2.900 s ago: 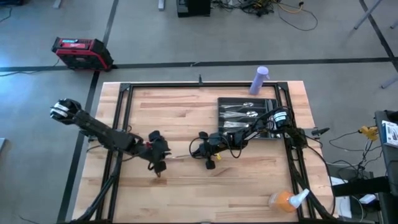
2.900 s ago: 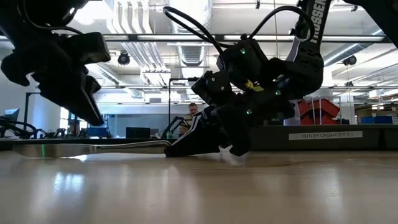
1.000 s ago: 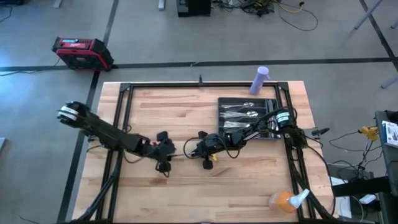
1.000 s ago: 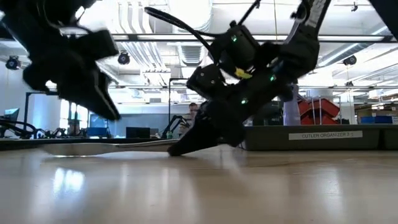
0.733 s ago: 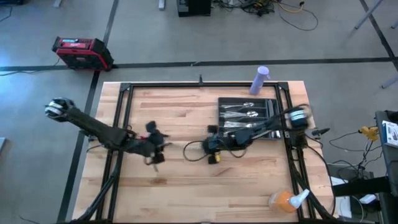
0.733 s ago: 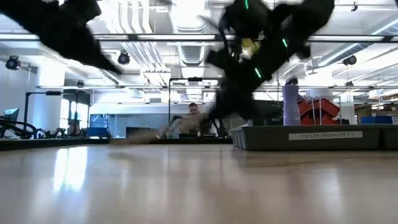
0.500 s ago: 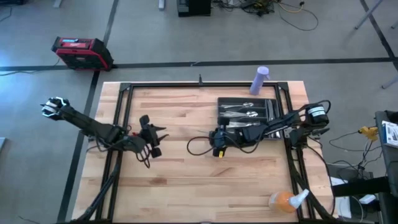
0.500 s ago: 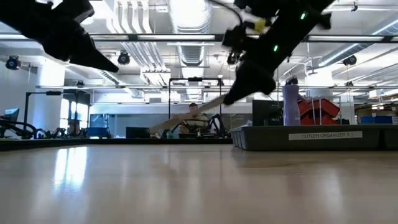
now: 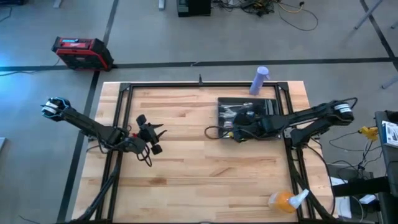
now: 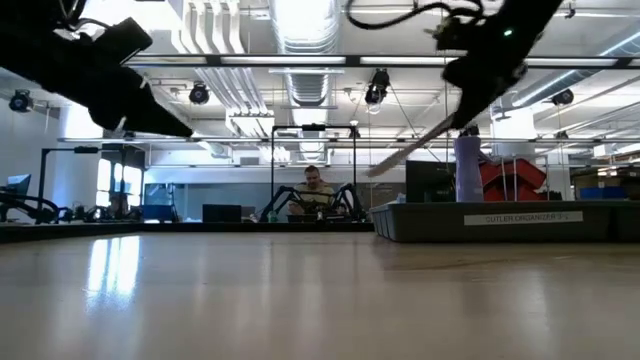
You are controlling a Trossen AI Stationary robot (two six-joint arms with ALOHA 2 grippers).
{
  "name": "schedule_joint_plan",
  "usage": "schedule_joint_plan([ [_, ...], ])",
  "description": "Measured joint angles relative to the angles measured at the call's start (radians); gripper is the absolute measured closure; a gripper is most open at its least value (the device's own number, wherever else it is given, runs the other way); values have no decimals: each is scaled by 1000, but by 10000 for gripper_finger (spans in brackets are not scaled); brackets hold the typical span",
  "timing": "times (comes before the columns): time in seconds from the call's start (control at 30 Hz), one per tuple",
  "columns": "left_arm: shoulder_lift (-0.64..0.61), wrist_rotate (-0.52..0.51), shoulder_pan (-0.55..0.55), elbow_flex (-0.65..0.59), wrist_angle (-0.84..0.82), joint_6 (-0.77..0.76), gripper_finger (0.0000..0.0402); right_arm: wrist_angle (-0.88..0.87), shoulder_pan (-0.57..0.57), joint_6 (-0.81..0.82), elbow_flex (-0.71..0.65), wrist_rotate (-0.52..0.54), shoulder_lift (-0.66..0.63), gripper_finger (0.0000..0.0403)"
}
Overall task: Sort silverware
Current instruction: Put the silver knife into the gray silverware tray
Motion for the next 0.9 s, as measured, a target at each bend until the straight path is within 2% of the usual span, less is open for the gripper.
schedule_joint_plan([
  [0.17,25,-3,5,-20,62,-7,283,-377,-5,325,0,-57,-92,403],
  [0.3,51,6,7,-24,92,-8,282,-613,-5,533,-3,-178,-137,403],
  [0.5,105,5,10,-23,140,-8,282,-613,-2,576,-22,-319,-138,403],
  [0.73,170,16,11,-24,194,-8,282,-621,-4,591,-46,-288,-113,403],
  [0.9,260,150,22,-24,405,87,283,-549,-4,511,-59,-333,-91,403],
])
